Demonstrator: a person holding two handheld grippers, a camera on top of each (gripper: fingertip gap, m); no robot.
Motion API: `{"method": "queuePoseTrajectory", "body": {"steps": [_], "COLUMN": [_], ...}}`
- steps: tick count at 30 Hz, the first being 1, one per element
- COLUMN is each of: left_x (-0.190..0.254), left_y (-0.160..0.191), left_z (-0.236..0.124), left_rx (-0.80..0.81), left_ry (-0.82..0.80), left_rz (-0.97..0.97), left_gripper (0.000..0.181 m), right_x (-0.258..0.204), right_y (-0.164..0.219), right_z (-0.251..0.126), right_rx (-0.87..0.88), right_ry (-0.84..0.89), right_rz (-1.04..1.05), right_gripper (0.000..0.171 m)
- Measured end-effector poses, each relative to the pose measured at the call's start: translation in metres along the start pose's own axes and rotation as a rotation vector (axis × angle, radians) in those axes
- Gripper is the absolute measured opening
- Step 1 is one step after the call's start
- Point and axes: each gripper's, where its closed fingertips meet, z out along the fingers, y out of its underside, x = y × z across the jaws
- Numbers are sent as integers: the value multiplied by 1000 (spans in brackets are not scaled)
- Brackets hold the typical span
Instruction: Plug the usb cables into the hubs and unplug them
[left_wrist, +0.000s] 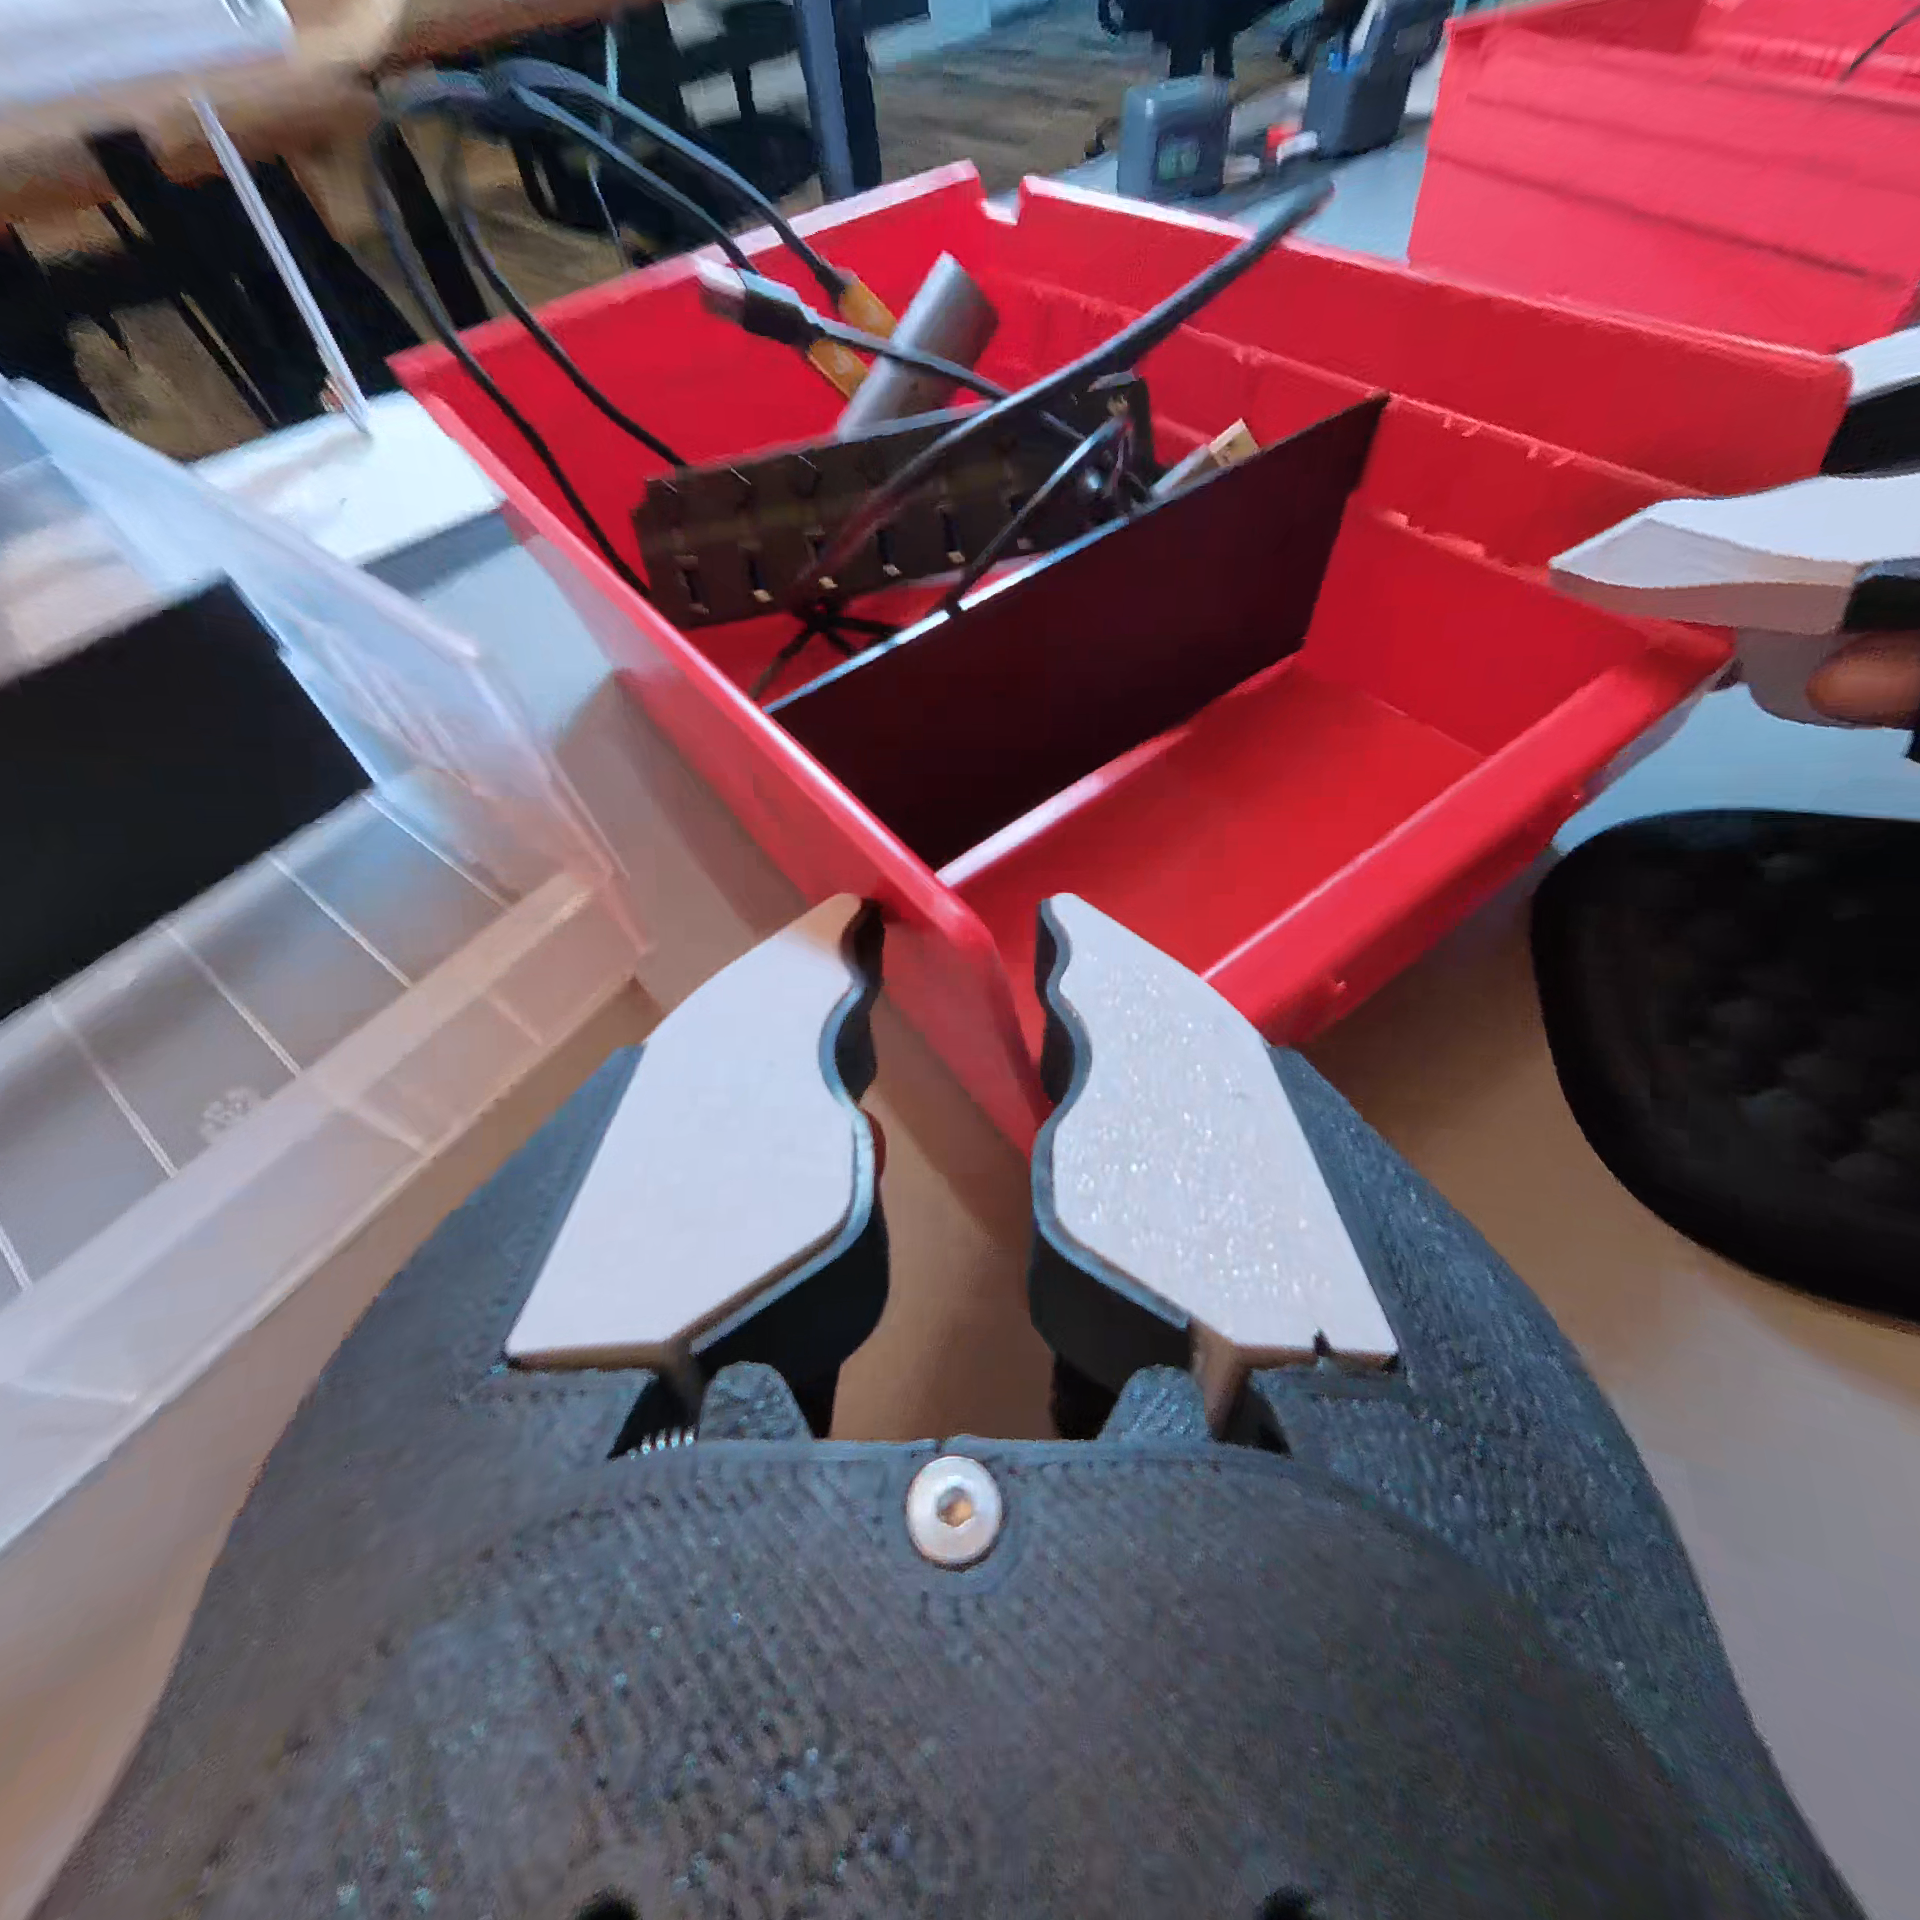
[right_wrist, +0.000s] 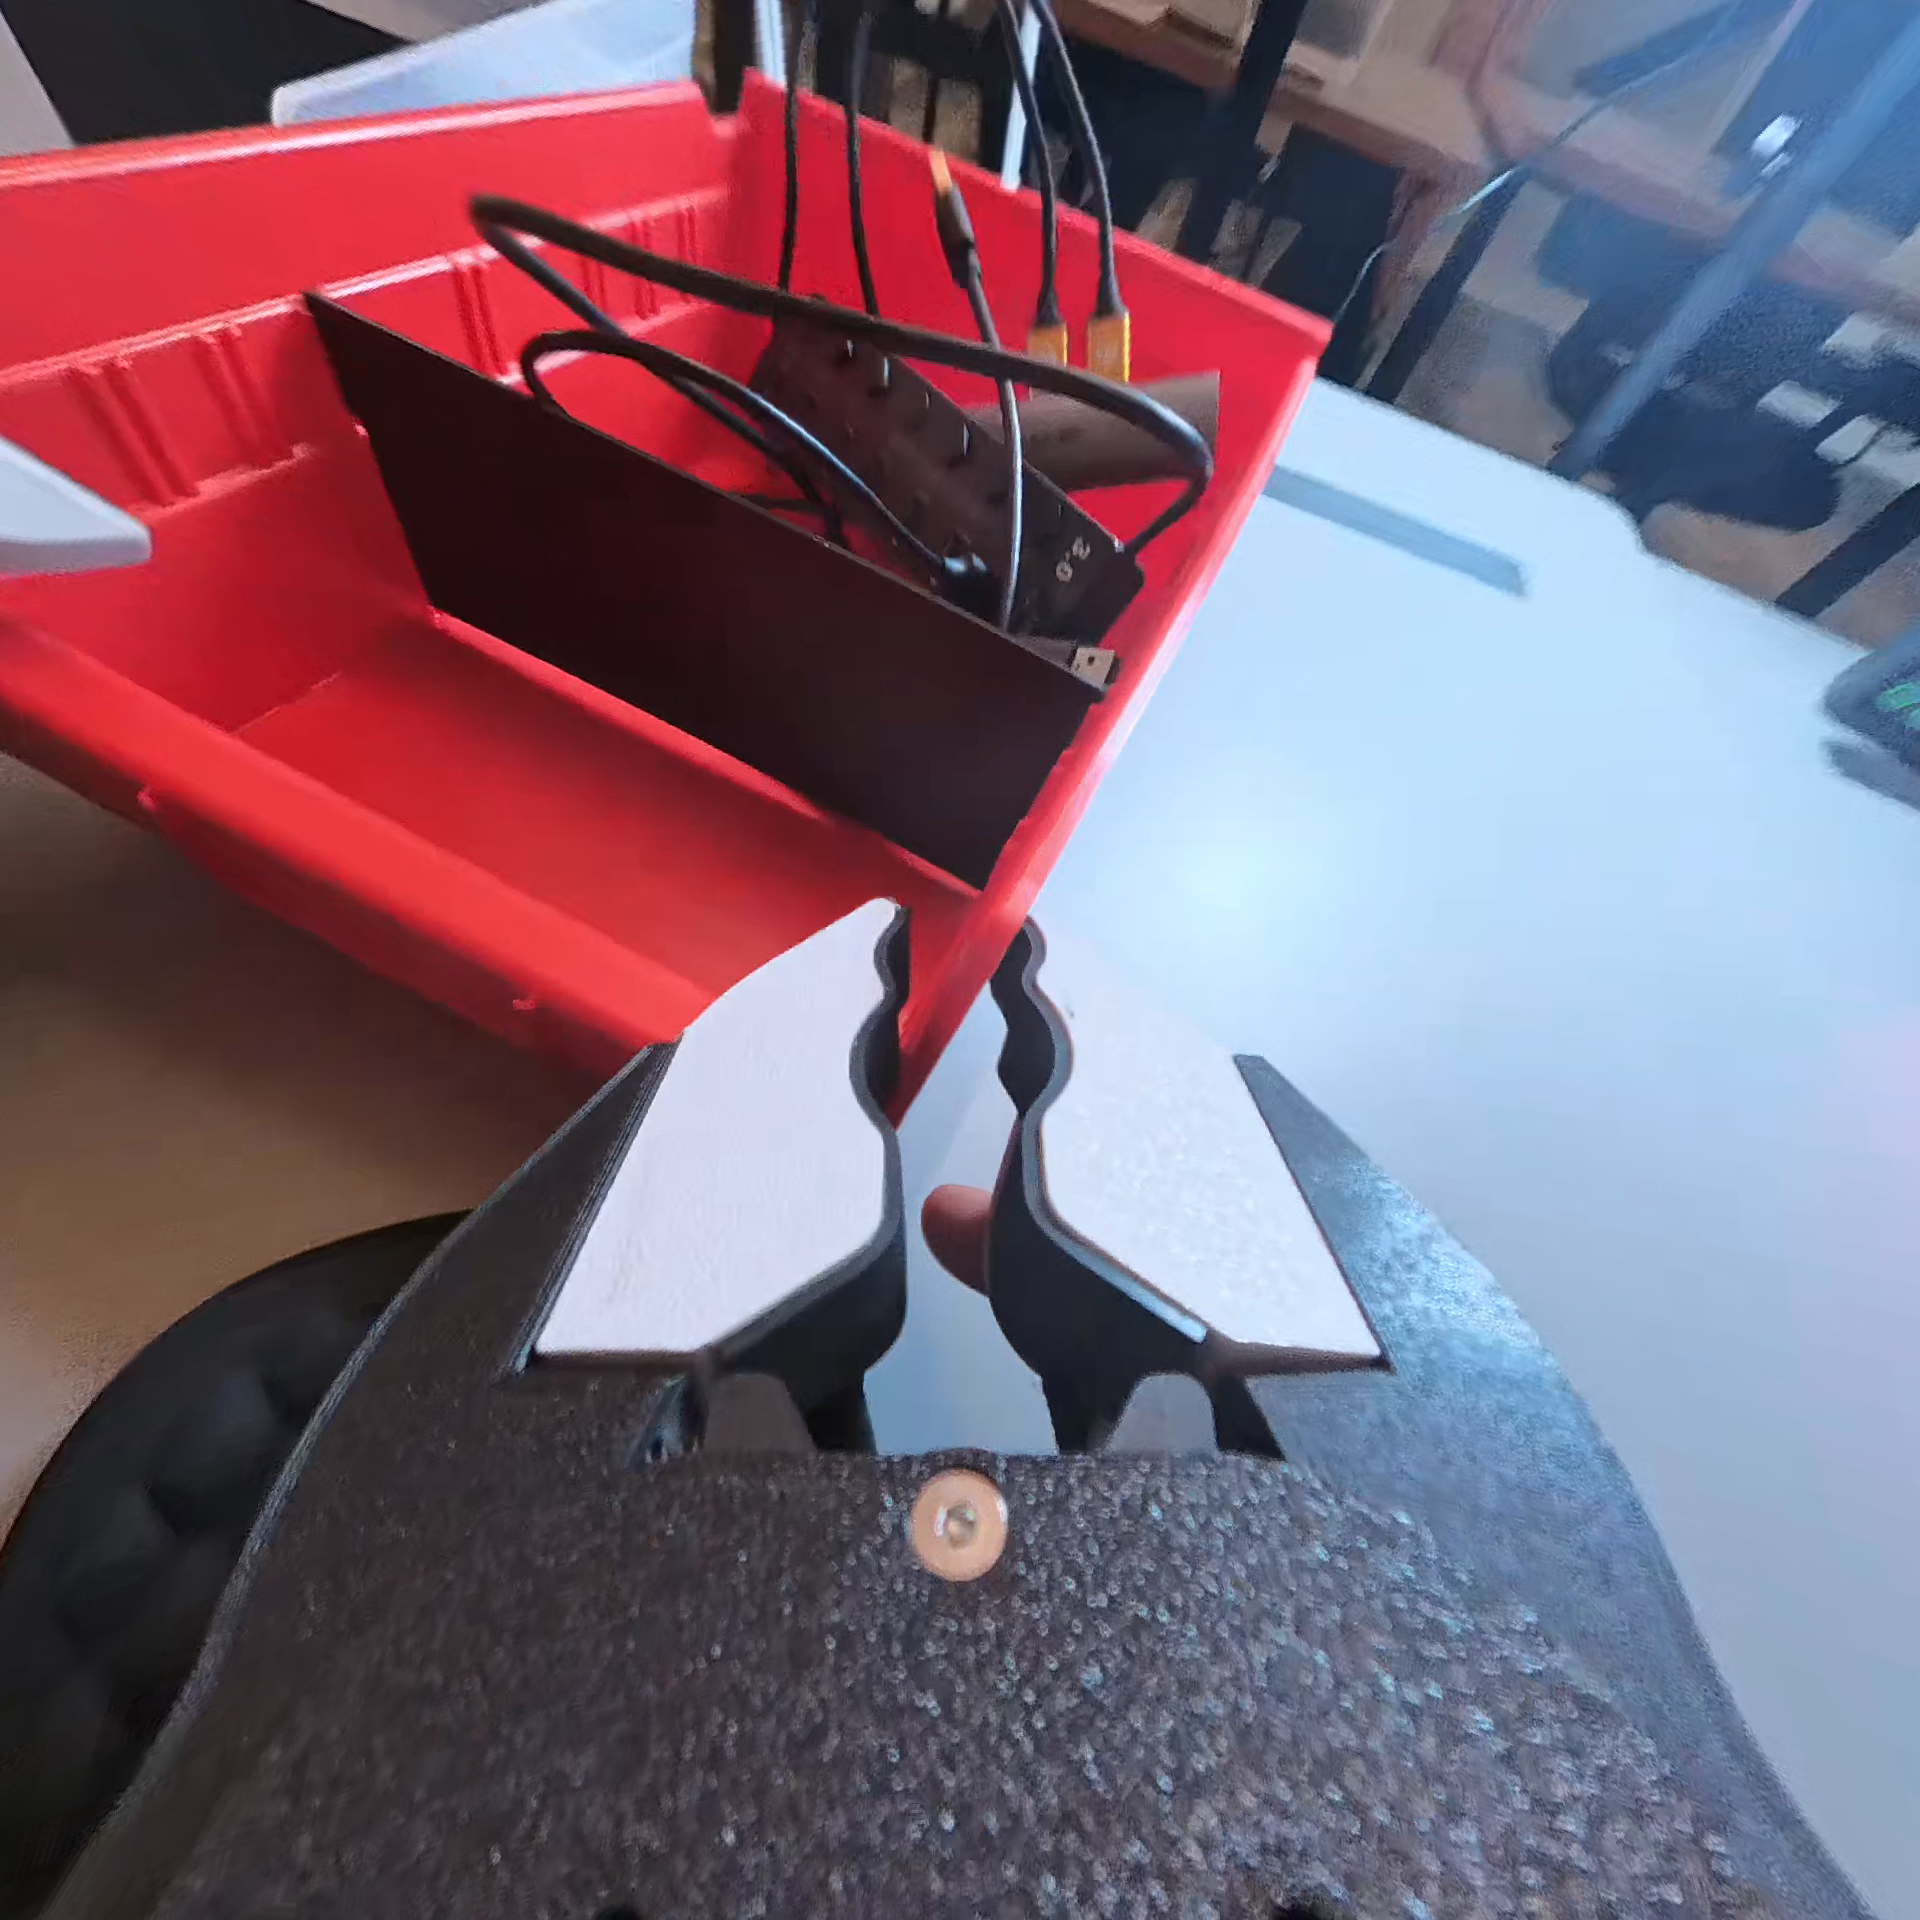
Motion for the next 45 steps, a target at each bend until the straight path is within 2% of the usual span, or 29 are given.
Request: {"method": "queuePoseTrajectory", "body": {"steps": [1, 4, 7, 11, 14, 18, 22, 24, 27, 30, 34, 37, 39, 41, 43, 45], "left_x": [-2, -9, -24, -61, -103, -168, -225, -249, -280, -304, -317, -326, -331, -332, -331, -320], "left_y": [-9, -34, -59, -94, -109, -98, -57, -27, 25, 74, 121, 127, 138, 144, 121, 97], "left_z": [-4, -20, -49, -113, -173, -260, -331, -355, -370, -364, -340, -326, -312, -300, -310, -314], "left_rx": [38, 107, 183, 294, 362, 371, 373, 343, 288, 253, 187, 228, 124, 19, 67, 43], "left_ry": [-19, -3, -73, -214, -341, -558, -711, -767, -792, -776, -747, -778, -746, -663, -681, -664], "left_rz": [26, 15, 52, 78, 75, 56, 6, -12, -57, -119, -141, -187, -209, -228, -150, 0], "left_gripper": [21, 16, 12, 11, 10, 9, 9, 9, 9, 8, 8, 8, 10, 28, 33, 34], "right_x": [1, -3, -16, -49, -93, -176, -268, -311, -367, -405, -423, -422, -419, -406, -383, -355], "right_y": [-5, -30, -66, -139, -198, -263, -296, -296, -278, -245, -199, -183, -175, -177, -184, -180], "right_z": [-7, -29, -45, -64, -64, -46, -14, 6, 40, 74, 106, 122, 125, 120, 115, 120], "right_rx": [23, 79, 146, 312, 434, 549, 610, 609, 572, 492, 373, 292, 216, 202, 181, 102], "right_ry": [17, 38, 48, 33, -38, -187, -347, -434, -540, -595, -617, -592, -624, -659, -672, -669], "right_rz": [-16, -73, -144, -218, -255, -296, -303, -283, -246, -217, -226, -287, -359, -398, -445, -555], "right_gripper": [14, 12, 13, 13, 14, 15, 16, 16, 17, 18, 19, 22, 27, 35, 45, 54]}}
